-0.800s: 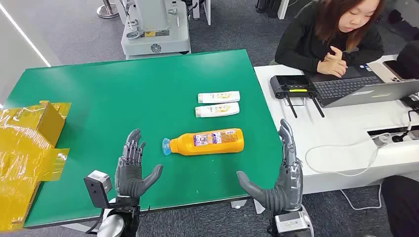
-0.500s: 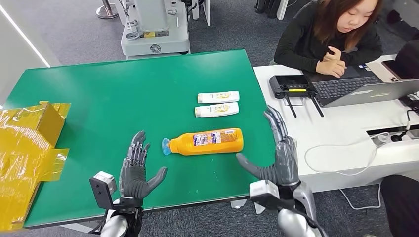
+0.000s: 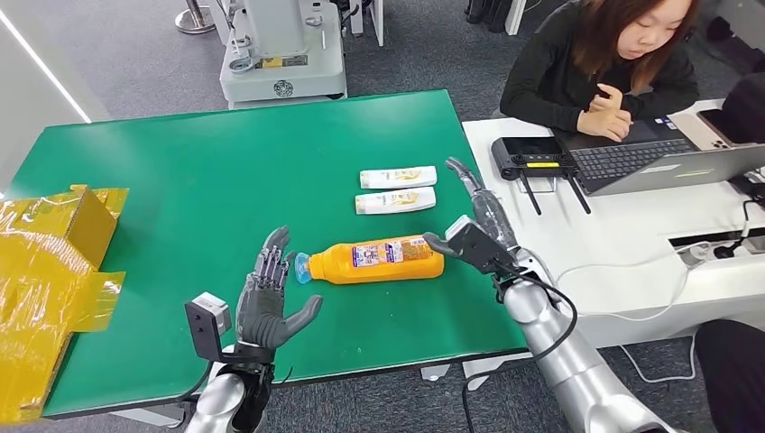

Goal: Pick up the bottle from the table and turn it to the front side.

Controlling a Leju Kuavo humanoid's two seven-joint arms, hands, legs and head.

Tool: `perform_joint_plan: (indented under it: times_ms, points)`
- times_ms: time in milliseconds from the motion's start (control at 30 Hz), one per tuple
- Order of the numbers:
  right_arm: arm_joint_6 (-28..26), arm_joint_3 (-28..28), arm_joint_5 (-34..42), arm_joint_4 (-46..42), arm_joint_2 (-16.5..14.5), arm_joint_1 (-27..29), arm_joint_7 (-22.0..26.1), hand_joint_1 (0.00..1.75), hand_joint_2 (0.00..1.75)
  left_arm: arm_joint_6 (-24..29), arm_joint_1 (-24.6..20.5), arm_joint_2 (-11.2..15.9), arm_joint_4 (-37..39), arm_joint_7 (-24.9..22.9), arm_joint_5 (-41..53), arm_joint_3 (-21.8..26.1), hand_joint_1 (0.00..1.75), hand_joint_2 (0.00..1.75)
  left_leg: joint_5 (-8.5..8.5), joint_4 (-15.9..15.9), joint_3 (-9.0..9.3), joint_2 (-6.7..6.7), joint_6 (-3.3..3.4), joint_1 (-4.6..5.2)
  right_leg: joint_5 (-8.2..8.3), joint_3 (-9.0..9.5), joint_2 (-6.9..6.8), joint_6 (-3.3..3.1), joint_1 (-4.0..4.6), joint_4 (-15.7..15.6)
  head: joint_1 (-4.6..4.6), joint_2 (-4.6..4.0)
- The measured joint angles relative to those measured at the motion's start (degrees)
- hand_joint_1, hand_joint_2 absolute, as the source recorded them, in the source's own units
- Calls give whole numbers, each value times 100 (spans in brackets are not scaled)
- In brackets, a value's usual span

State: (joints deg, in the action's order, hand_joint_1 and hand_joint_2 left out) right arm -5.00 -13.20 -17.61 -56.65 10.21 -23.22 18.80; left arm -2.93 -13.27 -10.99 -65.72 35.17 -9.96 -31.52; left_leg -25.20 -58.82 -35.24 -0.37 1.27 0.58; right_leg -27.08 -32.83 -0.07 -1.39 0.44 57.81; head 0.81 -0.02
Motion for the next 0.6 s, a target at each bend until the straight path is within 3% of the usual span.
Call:
perform_joint_plan:
  times_ms: [133,200,367,600]
  points:
    - [1232,-35,1028,825,-21,-448,113,0,175,-75,-101,9,235,126,-42,-24,0,175,0,0,-1,-2,0,0,0,0,-1,0,0,0,0,0]
    - [1533,-98,1264,1191,-21,-664,112,0,175,-97,-165,10,367,174,-60,-40,0,175,0,0,-1,-1,0,0,0,0,-1,0,0,0,1,0]
    - [1466,-517,1207,1859,3,-1190,26,0,175,-112,-302,7,585,229,-92,-89,0,175,1,-1,0,0,0,0,1,0,0,0,0,0,1,0]
    - [1227,-1364,471,2354,76,-1632,-298,0,175,-199,-391,-33,706,244,-56,-98,0,175,0,-3,-1,-2,0,0,0,-2,-1,1,0,0,1,0]
